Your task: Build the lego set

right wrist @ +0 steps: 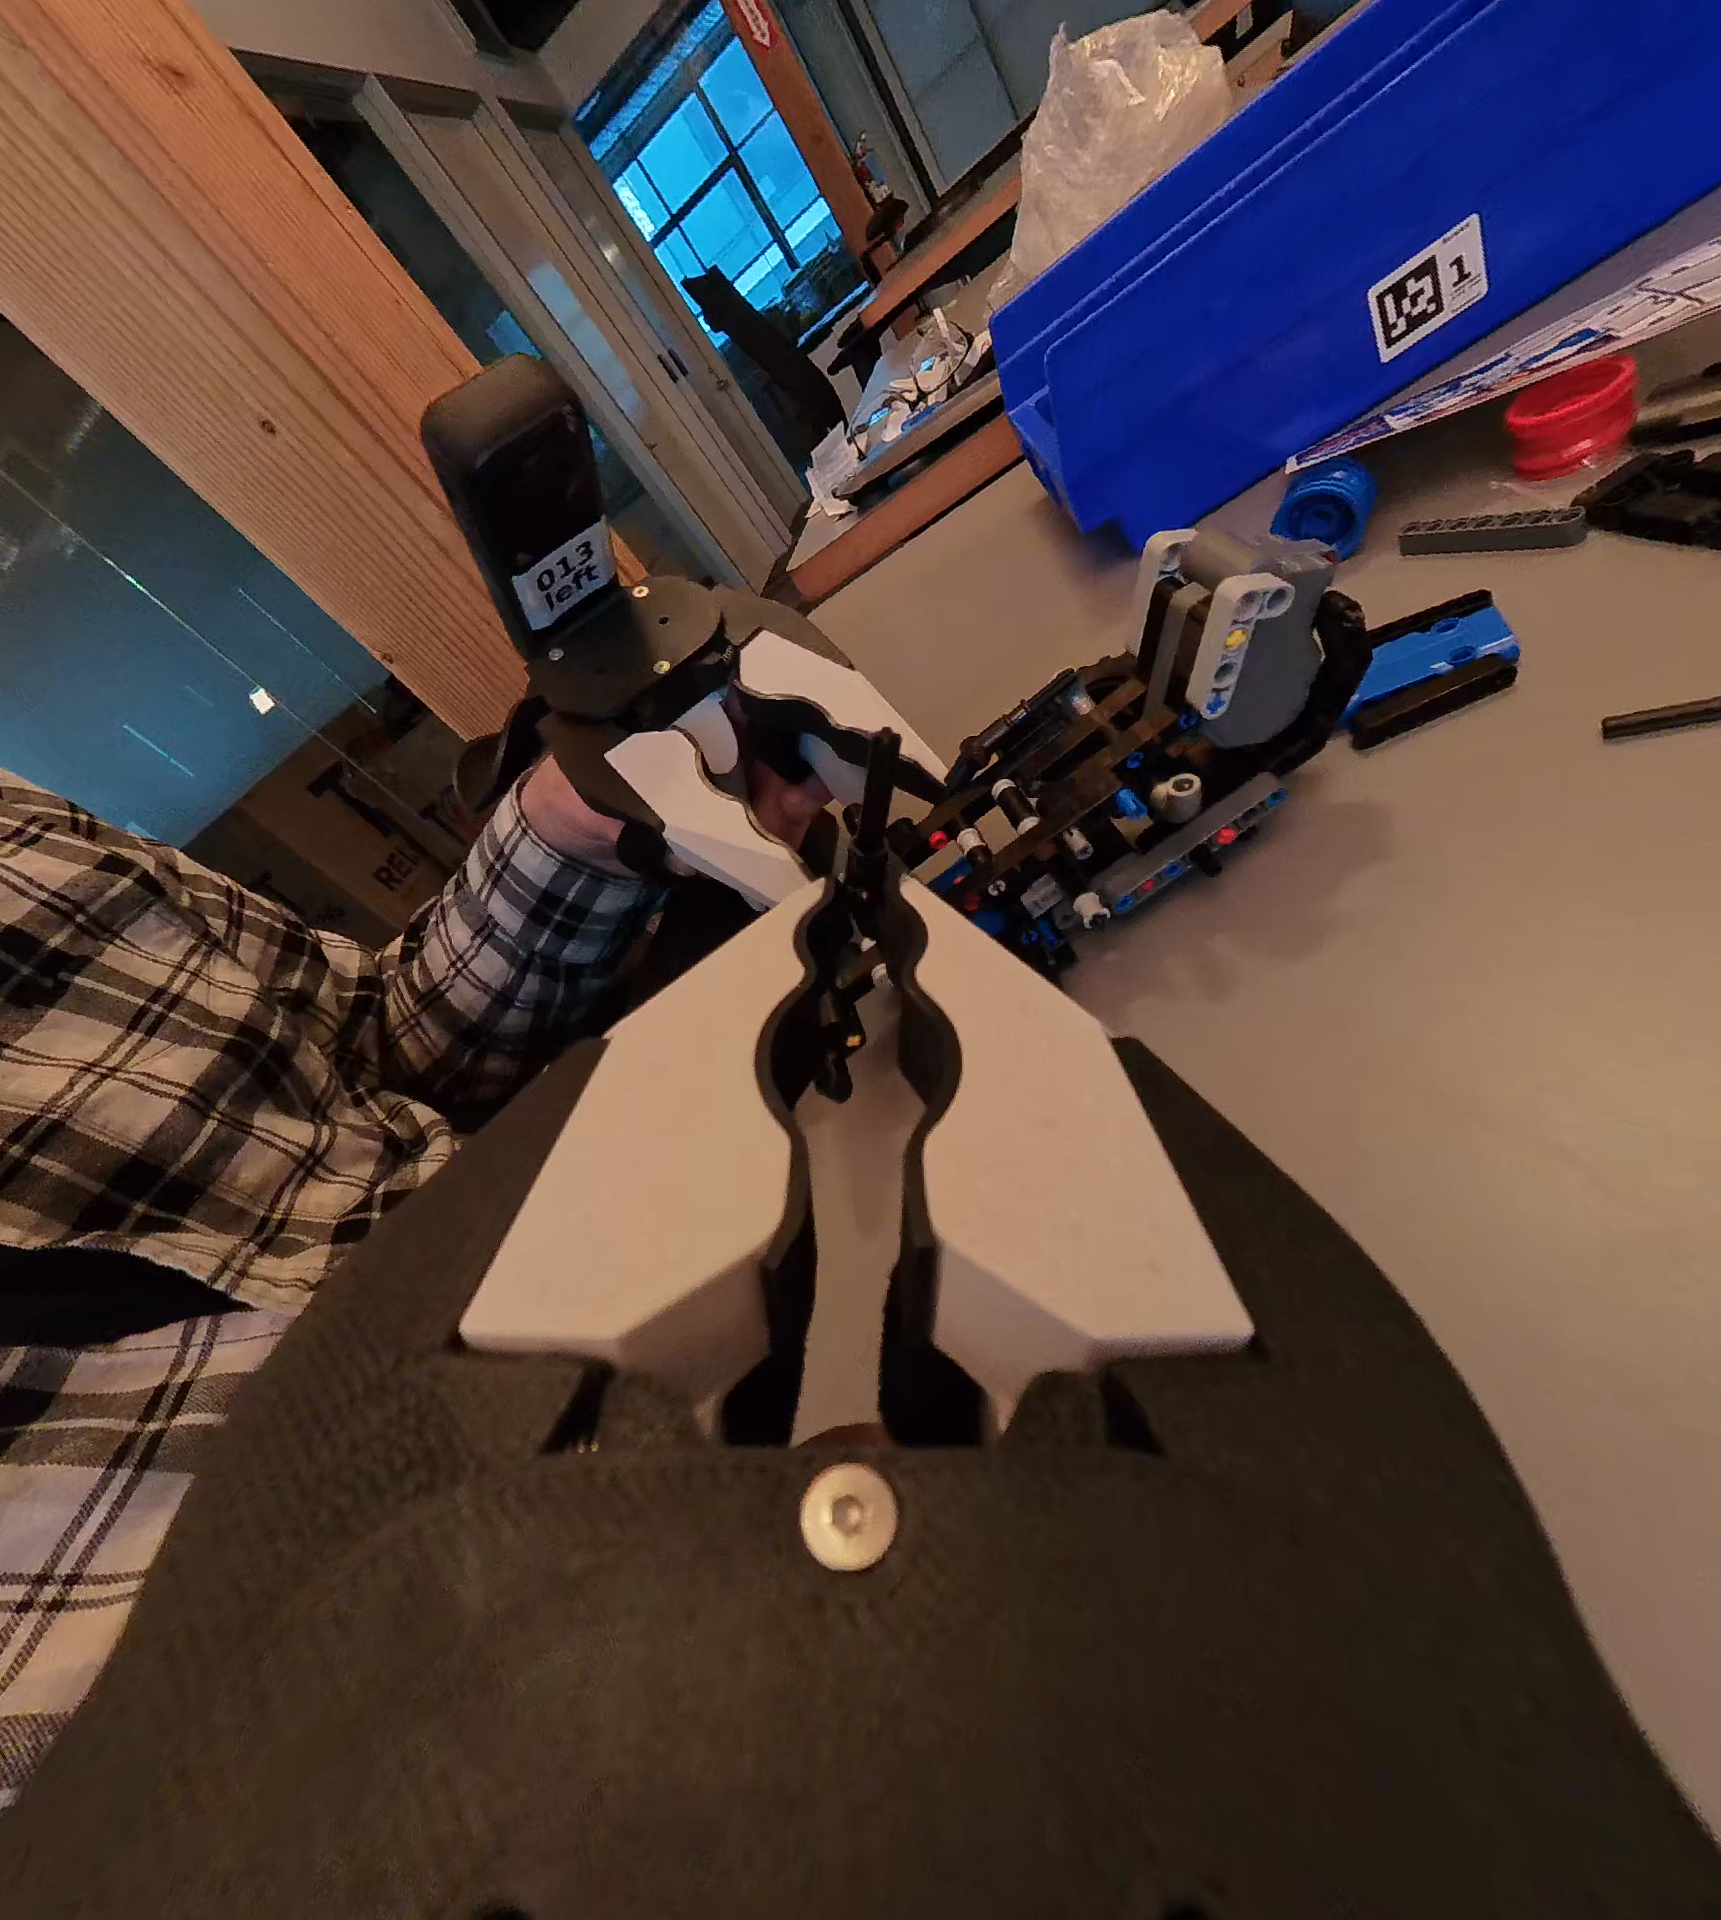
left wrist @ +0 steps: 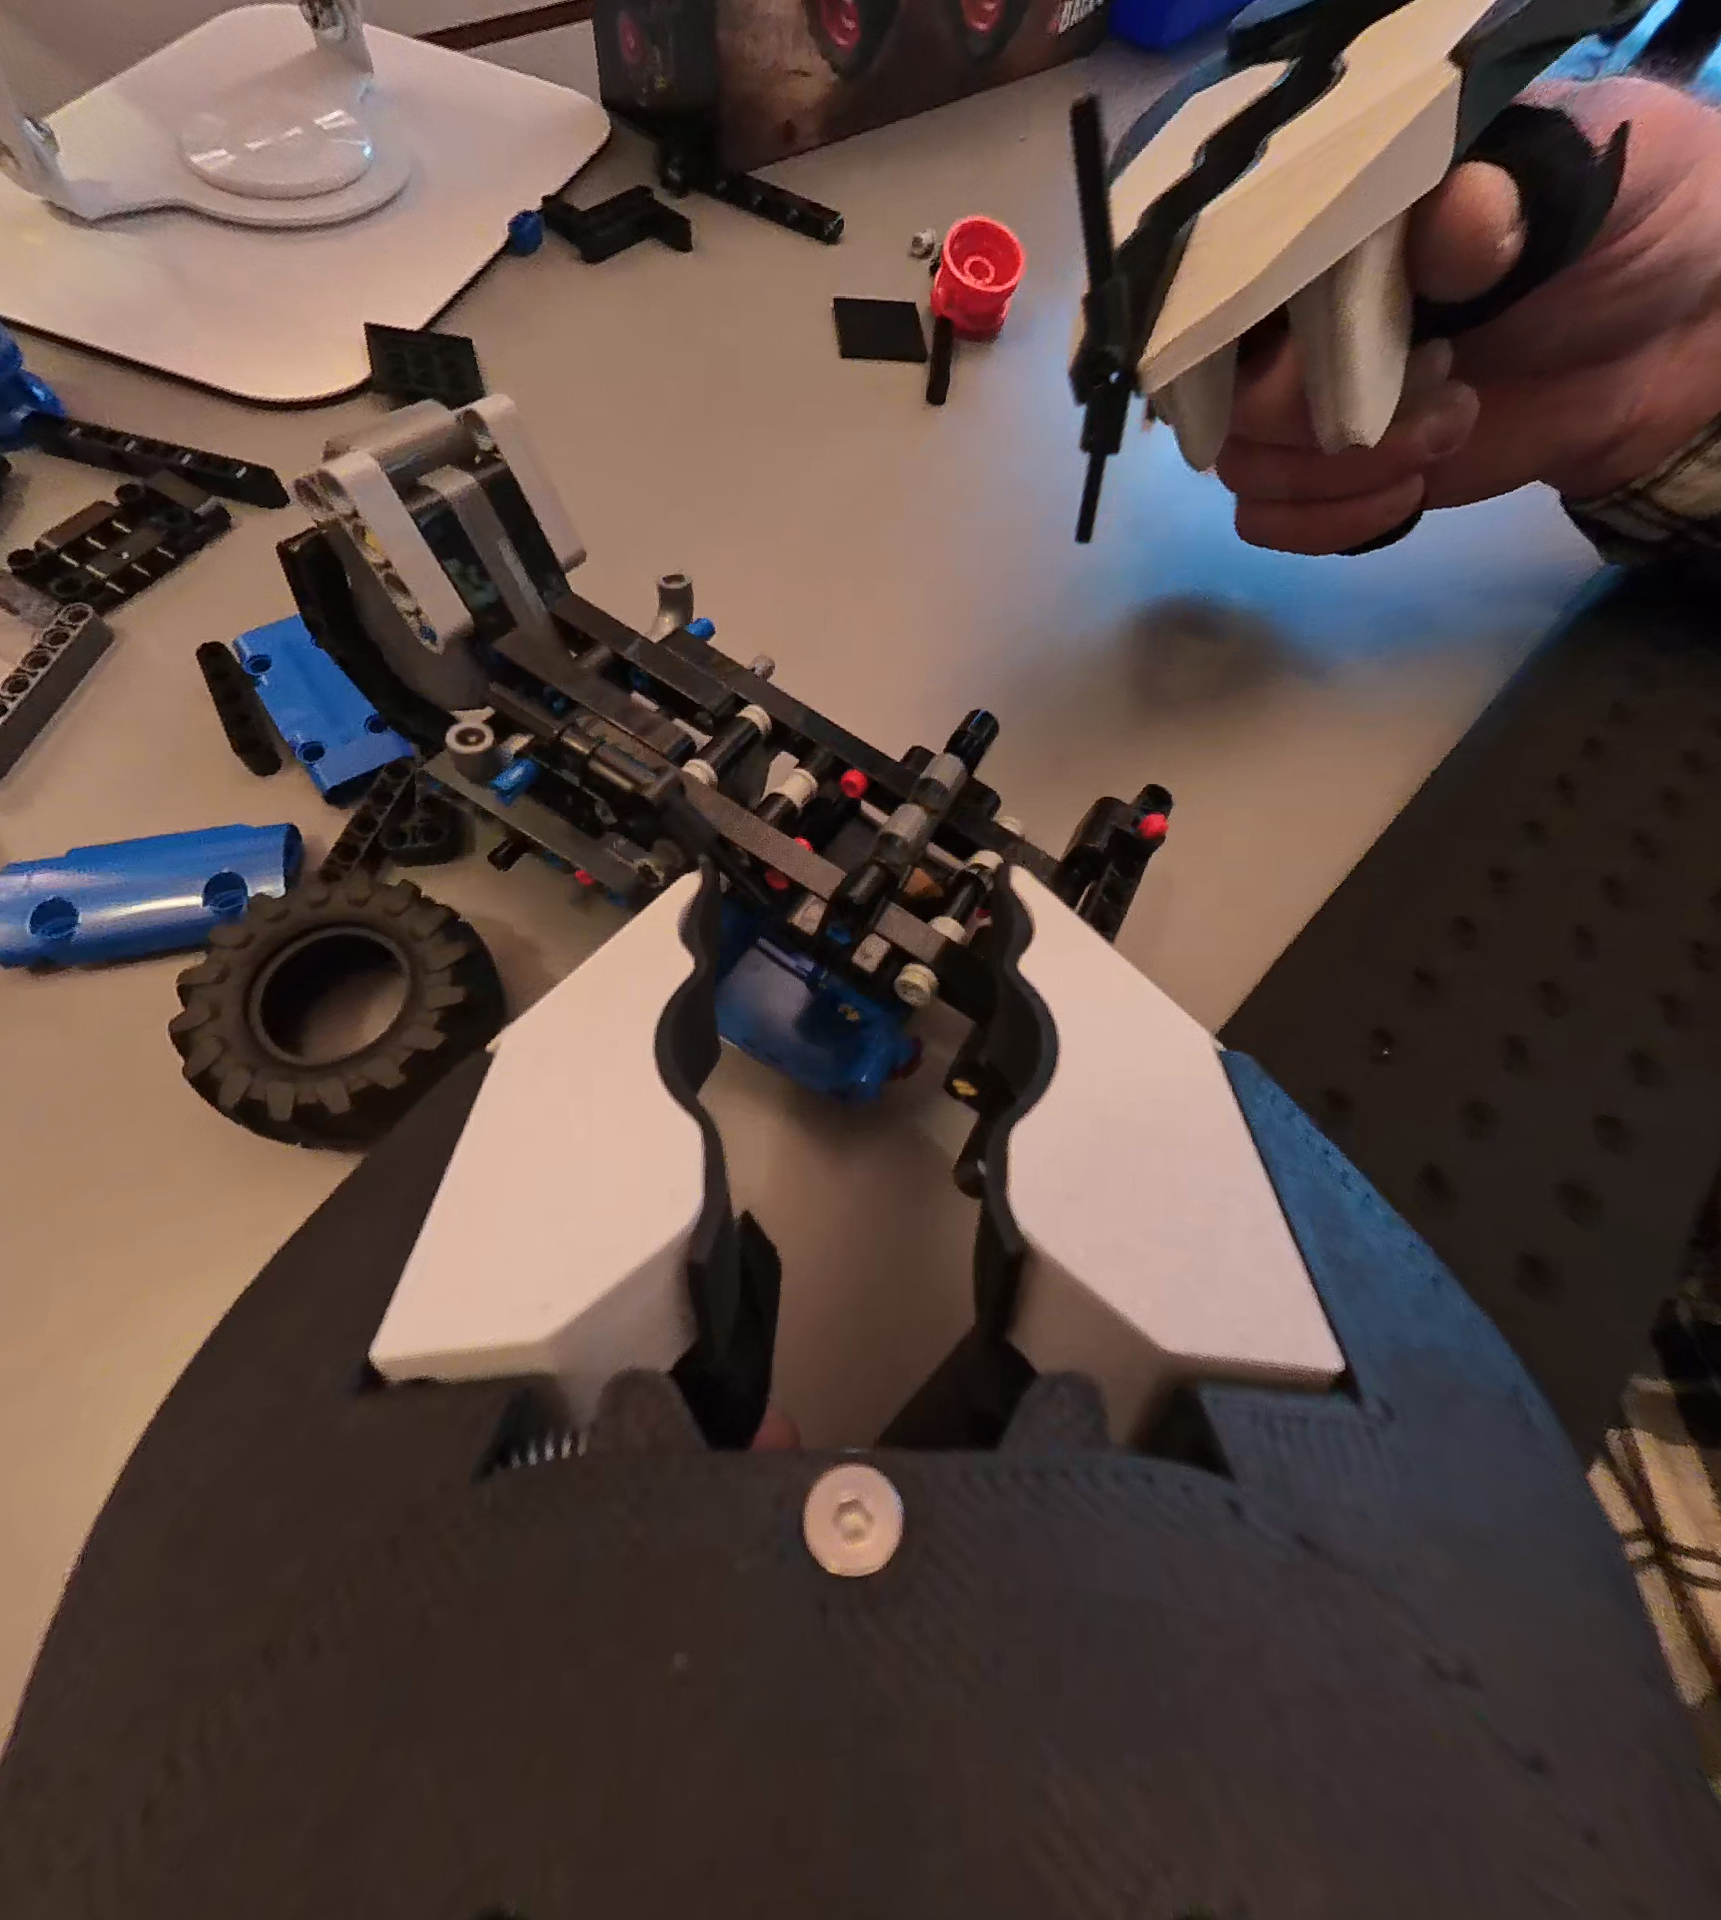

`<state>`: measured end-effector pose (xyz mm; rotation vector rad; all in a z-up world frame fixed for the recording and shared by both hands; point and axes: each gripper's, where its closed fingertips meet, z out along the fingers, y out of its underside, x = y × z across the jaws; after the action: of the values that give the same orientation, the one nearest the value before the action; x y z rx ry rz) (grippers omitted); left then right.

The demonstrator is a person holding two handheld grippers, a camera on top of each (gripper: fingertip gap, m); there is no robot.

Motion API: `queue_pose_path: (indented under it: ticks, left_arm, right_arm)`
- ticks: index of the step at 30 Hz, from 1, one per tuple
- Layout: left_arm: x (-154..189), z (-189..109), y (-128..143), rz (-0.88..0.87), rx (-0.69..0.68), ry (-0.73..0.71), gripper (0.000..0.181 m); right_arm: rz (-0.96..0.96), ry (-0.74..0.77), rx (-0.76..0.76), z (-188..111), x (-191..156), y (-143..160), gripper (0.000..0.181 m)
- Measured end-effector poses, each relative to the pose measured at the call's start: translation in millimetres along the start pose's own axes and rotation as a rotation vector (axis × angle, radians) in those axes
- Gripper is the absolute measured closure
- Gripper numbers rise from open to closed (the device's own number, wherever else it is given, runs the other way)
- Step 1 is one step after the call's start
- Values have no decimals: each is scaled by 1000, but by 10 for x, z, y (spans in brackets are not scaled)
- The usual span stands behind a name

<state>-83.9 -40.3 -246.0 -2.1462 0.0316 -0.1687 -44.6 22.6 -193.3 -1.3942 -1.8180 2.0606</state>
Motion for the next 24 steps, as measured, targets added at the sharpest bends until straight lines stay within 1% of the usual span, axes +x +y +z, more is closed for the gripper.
queue_pose_path:
  ticks: [6,11,18,24]
  left_arm:
    - [63,74,-30,18,-7,-41,132]
    - [147,159,-65,69,-17,-77,130]
    - [243,237,-187,101,27,-78,132]
    - [260,282,-223,127,38,-81,134]
  right_arm:
    - [-2,17,-16,3,38,34,176]
    - [5,54,-39,-8,122,82,176]
    - [15,92,-92,17,231,207,176]
    - [35,105,-95,10,289,225,176]
